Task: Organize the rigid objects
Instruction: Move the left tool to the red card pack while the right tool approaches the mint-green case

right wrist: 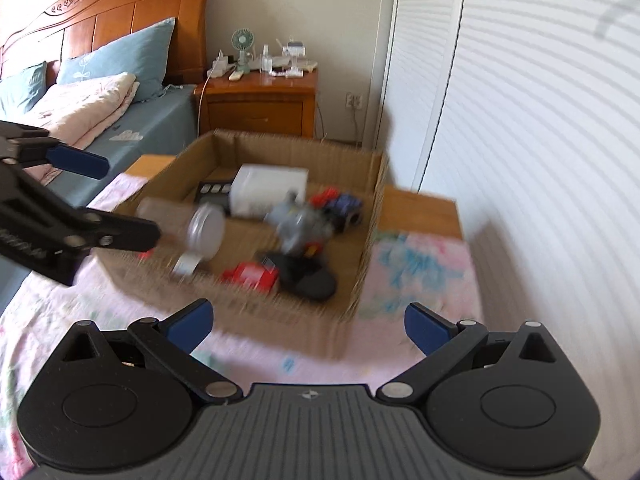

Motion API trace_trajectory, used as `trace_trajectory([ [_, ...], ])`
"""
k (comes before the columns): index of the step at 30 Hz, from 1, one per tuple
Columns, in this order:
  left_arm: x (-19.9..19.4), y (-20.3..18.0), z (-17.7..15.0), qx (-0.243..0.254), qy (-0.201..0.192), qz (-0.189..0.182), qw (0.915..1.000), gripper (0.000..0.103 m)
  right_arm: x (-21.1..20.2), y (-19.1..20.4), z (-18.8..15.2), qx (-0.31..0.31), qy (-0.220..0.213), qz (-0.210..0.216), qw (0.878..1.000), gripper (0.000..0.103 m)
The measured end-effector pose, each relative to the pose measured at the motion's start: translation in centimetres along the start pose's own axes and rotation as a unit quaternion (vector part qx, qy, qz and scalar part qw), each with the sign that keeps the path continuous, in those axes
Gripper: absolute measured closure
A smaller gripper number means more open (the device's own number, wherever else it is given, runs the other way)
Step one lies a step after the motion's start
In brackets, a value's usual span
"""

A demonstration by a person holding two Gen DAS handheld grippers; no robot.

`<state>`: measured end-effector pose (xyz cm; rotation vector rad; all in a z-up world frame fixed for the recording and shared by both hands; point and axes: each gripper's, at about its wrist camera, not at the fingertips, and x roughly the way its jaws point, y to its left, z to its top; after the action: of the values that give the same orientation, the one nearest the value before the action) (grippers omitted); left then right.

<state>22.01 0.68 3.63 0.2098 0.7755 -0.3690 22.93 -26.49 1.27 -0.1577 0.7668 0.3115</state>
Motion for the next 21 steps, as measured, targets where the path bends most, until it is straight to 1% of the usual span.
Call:
trace_trajectory([
  [6, -1.1, -0.7, -5.0, 0.003, 0.022, -0.006, 0.9997, 0.003, 0.6, 1.8, -3.7, 0.036, 0.016, 0.007, 0.999, 0.0],
  [9, -1.6, -0.7, -7.1, 0.004, 0.021, -0.003, 0.9998, 0.003, 1.3, 2.6, -4.8, 0.049, 0.016, 0.009, 0.999, 0.0],
  [12, -1.9, -0.8, -8.9, 0.006, 0.014, 0.001, 0.9999, 0.003, 2.5, 3.4, -5.4, 0.049, 0.024, 0.012, 0.998, 0.0],
  [14, -1.9, -0.7, -9.9, 0.0, 0.019, 0.001, 0.9998, 0.003, 3.4, 4.0, -5.6, 0.045, 0.03, 0.006, 0.999, 0.0],
  [18, -1.7, -0.2, -11.6, -0.022, 0.029, -0.019, 0.9992, 0.003, 4.9, 4.6, -5.9, 0.046, 0.04, 0.006, 0.998, 0.0],
  [21, -1.3, 0.2, -12.3, -0.028, 0.036, -0.022, 0.9987, 0.003, 5.6, 4.7, -5.9, 0.049, 0.042, 0.006, 0.998, 0.0],
])
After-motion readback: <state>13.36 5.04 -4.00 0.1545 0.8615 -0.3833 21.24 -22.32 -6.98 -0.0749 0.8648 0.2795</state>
